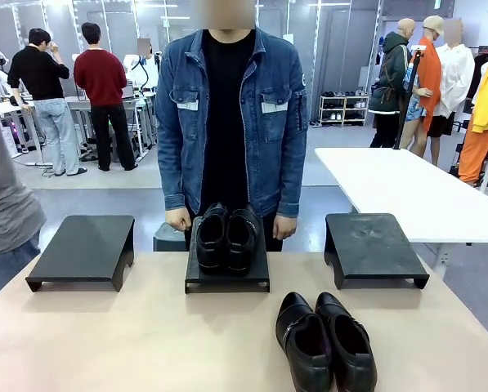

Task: Place the shoes on the stand as instructed by the person.
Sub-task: Pick up another pair of Shoes and place it on the Shoes Stand indicated by the person.

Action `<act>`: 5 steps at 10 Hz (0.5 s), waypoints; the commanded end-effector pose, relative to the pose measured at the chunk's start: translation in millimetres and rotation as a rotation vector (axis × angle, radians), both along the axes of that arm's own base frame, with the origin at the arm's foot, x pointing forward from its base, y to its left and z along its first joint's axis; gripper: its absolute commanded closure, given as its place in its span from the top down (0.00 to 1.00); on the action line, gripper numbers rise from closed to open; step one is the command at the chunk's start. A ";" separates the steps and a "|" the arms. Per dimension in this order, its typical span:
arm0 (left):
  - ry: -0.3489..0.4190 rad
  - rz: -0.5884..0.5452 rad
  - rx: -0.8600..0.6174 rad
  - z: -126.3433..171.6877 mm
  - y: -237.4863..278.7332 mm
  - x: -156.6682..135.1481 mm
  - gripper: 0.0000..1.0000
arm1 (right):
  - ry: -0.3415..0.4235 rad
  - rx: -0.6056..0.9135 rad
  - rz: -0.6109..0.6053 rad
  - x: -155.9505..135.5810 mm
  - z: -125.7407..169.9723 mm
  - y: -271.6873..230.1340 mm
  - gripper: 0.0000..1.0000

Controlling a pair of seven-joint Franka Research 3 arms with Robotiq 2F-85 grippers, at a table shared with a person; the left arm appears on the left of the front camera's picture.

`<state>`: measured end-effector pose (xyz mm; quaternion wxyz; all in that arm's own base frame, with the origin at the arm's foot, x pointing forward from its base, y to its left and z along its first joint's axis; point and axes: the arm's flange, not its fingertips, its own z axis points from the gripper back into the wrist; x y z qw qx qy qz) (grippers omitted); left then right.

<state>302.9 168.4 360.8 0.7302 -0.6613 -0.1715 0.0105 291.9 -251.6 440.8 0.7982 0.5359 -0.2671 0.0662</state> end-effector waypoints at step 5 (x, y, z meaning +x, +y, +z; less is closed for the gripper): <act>-0.018 -0.002 -0.002 3.5 -2.6 -2.8 0.92 | -0.012 0.007 0.001 -0.5 2.0 -0.8 1.00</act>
